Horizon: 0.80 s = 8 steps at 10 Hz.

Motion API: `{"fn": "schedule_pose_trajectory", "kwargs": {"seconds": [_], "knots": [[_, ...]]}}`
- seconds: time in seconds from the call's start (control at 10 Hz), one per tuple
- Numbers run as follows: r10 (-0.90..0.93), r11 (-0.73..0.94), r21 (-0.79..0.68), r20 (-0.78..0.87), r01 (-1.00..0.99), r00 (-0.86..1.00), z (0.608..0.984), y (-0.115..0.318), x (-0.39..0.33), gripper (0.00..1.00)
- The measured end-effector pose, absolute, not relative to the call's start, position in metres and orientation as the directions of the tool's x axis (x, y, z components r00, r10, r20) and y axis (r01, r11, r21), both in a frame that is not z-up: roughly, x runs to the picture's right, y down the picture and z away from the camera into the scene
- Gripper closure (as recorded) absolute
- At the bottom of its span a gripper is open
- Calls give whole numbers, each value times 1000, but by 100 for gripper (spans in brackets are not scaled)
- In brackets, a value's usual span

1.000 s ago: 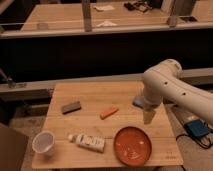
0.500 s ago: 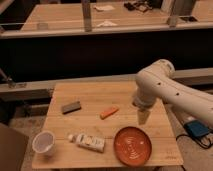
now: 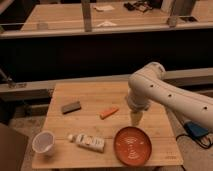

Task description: Place the bottle in the ceramic bowl

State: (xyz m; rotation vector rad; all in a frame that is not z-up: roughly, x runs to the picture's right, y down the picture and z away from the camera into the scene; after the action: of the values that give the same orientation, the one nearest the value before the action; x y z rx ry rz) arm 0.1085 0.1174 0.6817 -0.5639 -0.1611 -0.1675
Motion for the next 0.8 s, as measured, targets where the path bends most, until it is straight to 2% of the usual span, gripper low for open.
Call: {"fn": "schedule_pose_trajectory", "kwargs": {"seconds": [0.8], "knots": [[-140, 816, -509, 287, 275, 948, 701, 145, 64, 20]]}}
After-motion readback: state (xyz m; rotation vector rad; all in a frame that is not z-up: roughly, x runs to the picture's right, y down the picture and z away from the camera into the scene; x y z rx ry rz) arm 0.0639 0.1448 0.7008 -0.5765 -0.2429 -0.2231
